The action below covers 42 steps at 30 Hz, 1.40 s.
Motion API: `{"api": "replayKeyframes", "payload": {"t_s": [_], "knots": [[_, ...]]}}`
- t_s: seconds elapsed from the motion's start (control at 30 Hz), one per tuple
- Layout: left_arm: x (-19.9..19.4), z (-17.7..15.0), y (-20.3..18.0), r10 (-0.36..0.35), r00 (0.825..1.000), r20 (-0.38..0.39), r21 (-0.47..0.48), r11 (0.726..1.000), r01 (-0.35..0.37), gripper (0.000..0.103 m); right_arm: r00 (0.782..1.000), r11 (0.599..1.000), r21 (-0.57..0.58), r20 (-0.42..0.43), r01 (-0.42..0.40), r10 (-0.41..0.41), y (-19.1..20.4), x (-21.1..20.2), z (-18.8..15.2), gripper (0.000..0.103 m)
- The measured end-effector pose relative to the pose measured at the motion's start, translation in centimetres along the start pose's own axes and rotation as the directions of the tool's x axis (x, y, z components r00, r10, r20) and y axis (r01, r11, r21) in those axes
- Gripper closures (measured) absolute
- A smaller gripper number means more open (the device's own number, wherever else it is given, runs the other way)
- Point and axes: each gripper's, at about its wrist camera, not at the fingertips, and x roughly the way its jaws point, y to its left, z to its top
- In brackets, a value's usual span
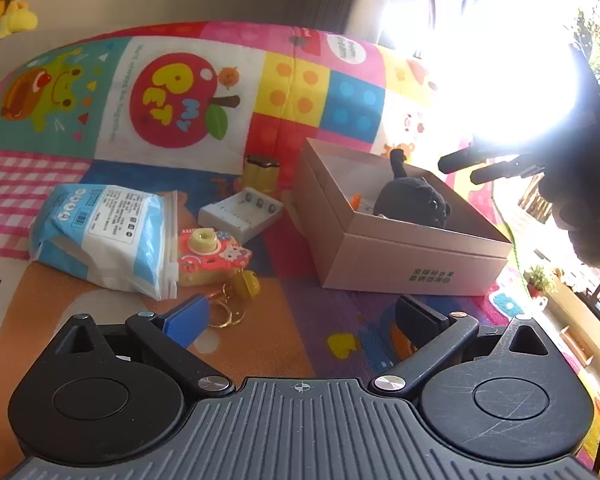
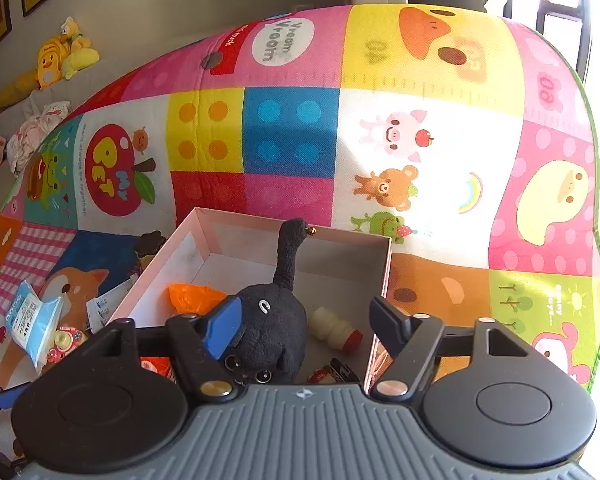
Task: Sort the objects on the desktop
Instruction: 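Lower the black plush cat into the pink box and open the right tool, then move the right tool to the yellow pudding cup and grasp it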
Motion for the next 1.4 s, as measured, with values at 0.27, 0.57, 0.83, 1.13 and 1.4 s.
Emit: {"api": "replayKeyframes", "payload": {"t_s": [0.27, 0.57, 0.83, 1.13, 1.4], "knots": [[0.0, -0.3, -0.3, 0.009, 1.0, -0.005, 0.01, 1.0, -0.009, 0.001, 0.994, 0.991, -0.119, -0.079, 0.067, -0.077, 2.9, 3.7, -3.1, 0.054], [0.2, -0.3, 0.1, 0.003, 1.0, -0.022, -0.013, 1.0, -0.003, 0.001, 0.993, 0.989, -0.12, -0.066, 0.092, -0.1, 2.6, 2.9, -3.3, 0.065], [0.2, -0.5, 0.0, 0.01, 1.0, -0.017, -0.009, 1.0, -0.01, 0.0, 0.999, 0.986, -0.166, 0.048, 0.008, 0.0, 6.6, -1.1, -2.2, 0.053], [-0.8, 0.6, 2.8, 0.166, 0.986, 0.025, -0.004, 0.986, -0.166, 0.0, 0.991, 0.964, -0.231, 0.009, -0.13, 0.136, 14.7, 1.0, 1.9, 0.044], [-1.3, 0.4, 3.7, 0.122, 0.992, 0.043, -0.052, 0.991, -0.12, 0.0, 0.992, 0.951, -0.296, -0.066, 0.087, -0.111, 19.4, 12.4, 6.3, 0.043]]}}
